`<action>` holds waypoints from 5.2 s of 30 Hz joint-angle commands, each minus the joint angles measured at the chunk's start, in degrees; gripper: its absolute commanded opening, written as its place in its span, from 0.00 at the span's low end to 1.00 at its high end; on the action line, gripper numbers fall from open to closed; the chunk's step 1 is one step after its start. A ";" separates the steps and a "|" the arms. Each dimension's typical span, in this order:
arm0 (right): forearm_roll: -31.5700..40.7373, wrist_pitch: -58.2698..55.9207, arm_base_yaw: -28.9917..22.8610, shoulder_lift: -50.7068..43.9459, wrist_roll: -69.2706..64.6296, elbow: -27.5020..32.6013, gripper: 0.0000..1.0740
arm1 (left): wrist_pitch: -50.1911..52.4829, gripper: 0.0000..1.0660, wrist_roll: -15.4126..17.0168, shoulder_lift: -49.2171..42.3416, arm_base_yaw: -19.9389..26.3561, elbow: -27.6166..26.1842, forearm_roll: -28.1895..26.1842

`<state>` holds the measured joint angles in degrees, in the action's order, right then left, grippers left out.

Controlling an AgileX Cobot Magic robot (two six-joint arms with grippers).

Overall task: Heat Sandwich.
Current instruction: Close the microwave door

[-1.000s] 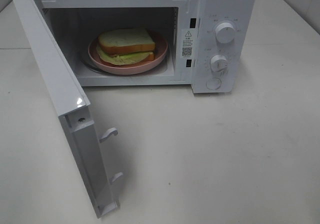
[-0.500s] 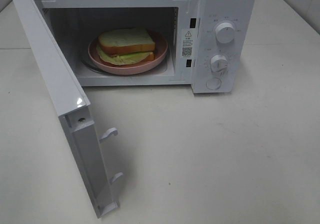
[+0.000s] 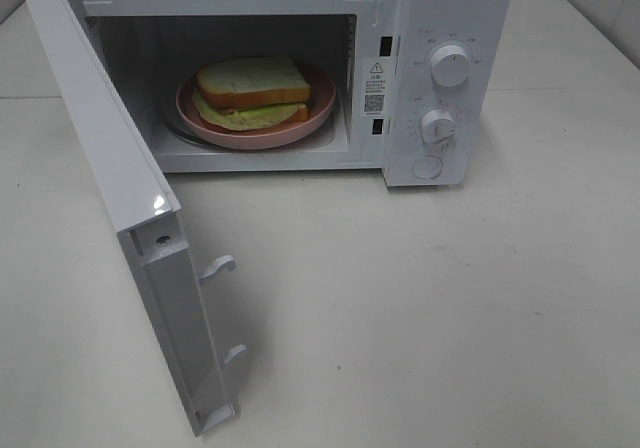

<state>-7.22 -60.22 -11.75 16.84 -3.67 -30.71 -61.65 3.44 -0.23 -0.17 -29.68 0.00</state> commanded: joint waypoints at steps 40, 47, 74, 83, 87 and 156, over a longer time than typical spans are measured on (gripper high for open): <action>2.69 3.21 10.43 -18.68 2.06 2.29 0.70 | 0.29 0.92 -0.06 -0.92 0.11 0.00 -0.34; 2.69 3.21 10.43 -18.68 2.06 2.29 0.70 | 0.29 0.92 -0.06 -0.92 0.11 0.00 -0.34; 2.69 3.15 10.43 -18.68 1.89 2.29 0.70 | 2.98 0.92 0.00 1.83 0.11 -2.18 0.00; 2.69 3.15 10.43 -18.68 1.89 2.29 0.70 | 9.28 0.77 -0.06 11.40 0.11 -2.35 0.00; 2.69 3.15 10.43 -18.68 1.89 2.29 0.70 | 12.03 0.56 -0.06 15.70 0.11 -2.35 0.00; 2.69 3.15 10.43 -18.68 1.89 2.29 0.70 | 107.66 0.00 6.02 82.39 -8.08 10.03 20.23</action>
<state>-4.64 -57.35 -1.55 -0.17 -2.01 -28.42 45.15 9.40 82.16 -7.68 -19.08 20.45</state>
